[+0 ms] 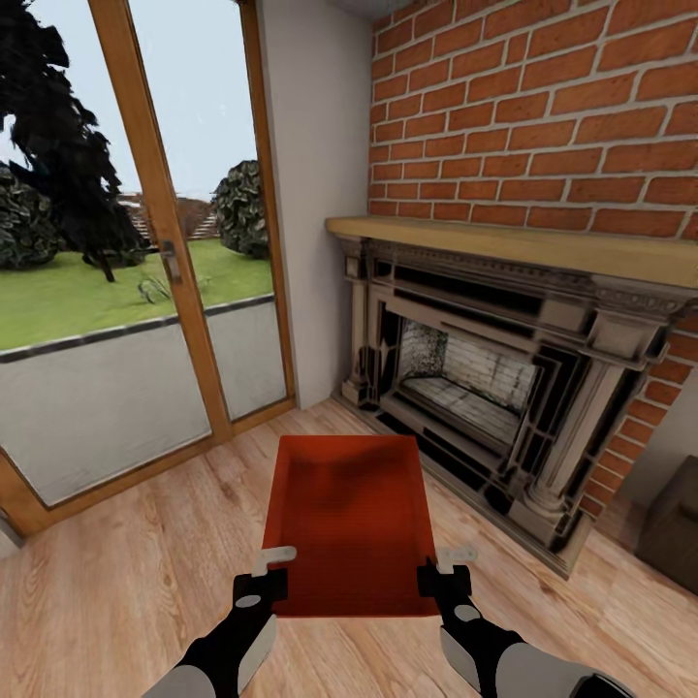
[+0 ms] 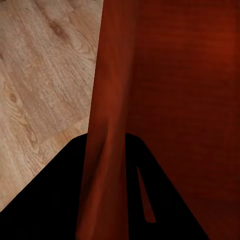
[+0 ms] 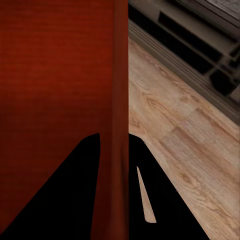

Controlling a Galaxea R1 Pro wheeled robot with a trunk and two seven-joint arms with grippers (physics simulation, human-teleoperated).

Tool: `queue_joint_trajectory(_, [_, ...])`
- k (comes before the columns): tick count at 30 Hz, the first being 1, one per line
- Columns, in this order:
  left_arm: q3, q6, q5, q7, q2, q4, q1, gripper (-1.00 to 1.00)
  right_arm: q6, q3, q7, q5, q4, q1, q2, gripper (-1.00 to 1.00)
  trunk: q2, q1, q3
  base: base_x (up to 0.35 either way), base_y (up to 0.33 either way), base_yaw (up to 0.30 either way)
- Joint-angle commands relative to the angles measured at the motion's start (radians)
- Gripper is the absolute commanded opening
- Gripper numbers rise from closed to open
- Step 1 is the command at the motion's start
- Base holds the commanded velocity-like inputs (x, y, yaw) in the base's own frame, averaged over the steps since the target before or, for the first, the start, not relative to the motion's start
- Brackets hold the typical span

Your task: Move the two storage containers from the living room to the garage. In the garage, place one container on the floor and stack the other container on top of it (either order is fine).

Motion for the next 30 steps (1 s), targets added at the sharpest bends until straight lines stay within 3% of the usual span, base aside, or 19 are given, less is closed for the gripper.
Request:
queue_joint_trajectory(1, [-0.005,0.001,0.007,0.007,0.0,-0.002,-0.001,-1.0,-0.01,0.014,-0.003,-0.029,0.004,-0.001,0.0,-1.0,-0.001,0.0,0.0,0.0,0.0,0.0])
queue_joint_trajectory(30, [-0.005,-0.002,0.007,0.007,0.0,-0.002,-0.001,-1.0,-0.01,0.014,-0.003,-0.029,0.004,-0.001,0.0,-1.0,-0.001,0.0,0.047,0.0,0.0,0.0])
